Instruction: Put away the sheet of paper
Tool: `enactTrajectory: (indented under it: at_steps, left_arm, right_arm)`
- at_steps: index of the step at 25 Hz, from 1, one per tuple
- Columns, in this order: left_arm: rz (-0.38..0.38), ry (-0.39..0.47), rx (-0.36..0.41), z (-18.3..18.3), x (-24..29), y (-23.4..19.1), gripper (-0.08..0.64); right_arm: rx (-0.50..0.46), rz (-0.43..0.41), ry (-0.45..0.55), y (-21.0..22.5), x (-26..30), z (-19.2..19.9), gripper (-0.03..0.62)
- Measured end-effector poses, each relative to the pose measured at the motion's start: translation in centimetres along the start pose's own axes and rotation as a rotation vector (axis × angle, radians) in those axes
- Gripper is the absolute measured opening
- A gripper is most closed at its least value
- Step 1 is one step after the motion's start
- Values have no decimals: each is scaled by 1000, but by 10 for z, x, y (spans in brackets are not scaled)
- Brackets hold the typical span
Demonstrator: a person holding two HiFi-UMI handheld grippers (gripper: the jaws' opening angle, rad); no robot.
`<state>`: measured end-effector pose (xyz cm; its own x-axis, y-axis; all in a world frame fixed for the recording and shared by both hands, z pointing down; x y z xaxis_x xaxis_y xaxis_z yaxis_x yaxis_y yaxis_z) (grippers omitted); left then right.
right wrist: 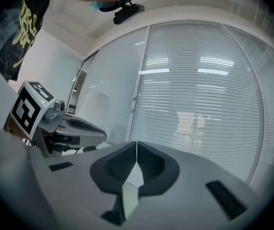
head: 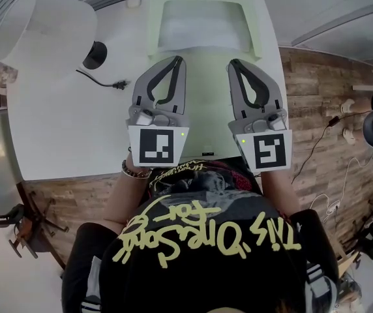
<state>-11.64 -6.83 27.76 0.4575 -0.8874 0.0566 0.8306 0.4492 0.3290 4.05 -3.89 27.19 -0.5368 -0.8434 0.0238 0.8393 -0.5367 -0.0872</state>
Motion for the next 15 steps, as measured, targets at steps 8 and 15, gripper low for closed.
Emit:
enactTrajectory:
  at_steps: [8,15]
  left_arm:
    - [33,6,0,2,-10,-4,9]
    - [39,34,-9,-3,-12,0,9]
  right_arm:
    - [26,24,18,-12,-4,1,11]
    - [1,23,0,-10,-16,2,11]
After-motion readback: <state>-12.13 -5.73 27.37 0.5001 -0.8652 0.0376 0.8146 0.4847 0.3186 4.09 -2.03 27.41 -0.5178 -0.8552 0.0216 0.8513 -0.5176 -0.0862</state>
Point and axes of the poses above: the fingertips, and each gripper's own axes: x forward along the fingers, y to its right, z out of its underside, the point moved 8 cm from there along -x, backward along the fingers, and after that the axes turned 10 degrees about -z, right-handed, at the moved point
